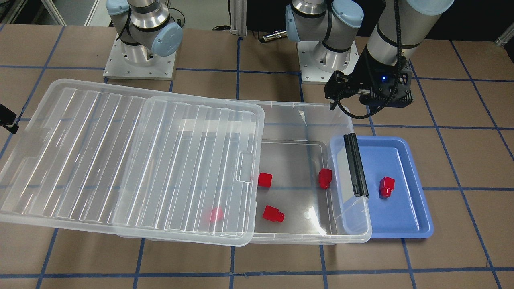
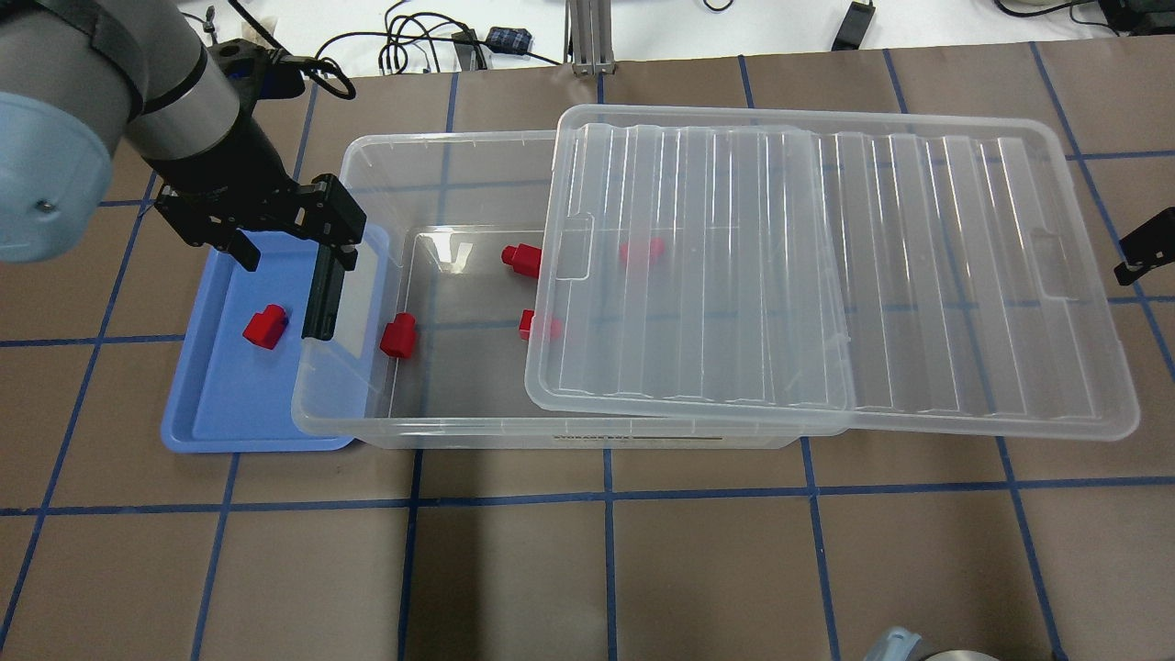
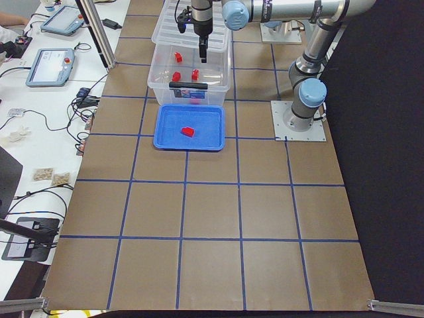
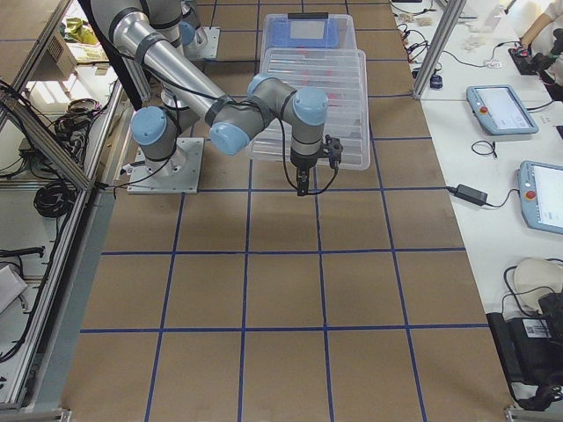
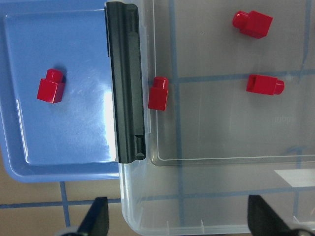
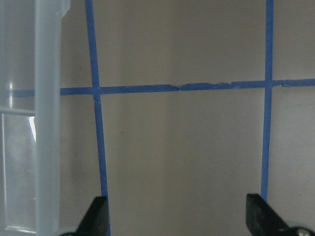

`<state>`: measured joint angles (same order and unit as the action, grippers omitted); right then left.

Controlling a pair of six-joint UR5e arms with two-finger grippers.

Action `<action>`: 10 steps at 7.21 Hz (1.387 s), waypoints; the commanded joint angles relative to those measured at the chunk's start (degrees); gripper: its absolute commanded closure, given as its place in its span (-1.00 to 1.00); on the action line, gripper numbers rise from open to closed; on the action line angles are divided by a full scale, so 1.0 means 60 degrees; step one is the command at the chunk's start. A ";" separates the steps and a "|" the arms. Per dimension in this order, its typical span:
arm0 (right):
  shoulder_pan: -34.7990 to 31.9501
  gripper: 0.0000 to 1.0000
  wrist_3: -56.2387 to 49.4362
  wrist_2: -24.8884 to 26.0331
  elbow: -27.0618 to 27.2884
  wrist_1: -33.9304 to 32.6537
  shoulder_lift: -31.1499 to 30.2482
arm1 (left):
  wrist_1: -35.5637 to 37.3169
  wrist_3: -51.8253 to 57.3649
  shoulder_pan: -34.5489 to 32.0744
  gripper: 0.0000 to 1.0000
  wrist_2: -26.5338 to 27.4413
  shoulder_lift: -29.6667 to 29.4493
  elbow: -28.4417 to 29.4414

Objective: Place red block in blue tray from box

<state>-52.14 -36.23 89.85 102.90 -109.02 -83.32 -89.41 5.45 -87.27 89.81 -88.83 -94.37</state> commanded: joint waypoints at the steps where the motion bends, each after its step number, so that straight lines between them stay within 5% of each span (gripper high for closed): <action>1: -0.0040 -1.00 0.0047 -0.0280 0.0004 -0.0053 0.0059 | -0.0185 0.0000 -0.0001 -1.00 -0.0012 0.0054 -0.0032; 10: -0.0772 -1.00 0.0311 -0.0517 0.0004 -0.0053 0.0030 | -0.0157 -0.0015 0.0057 -1.00 0.0061 0.0157 -0.0077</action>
<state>-56.09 -34.37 86.75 102.89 -109.30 -83.14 -90.37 5.36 -87.07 89.92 -87.96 -94.84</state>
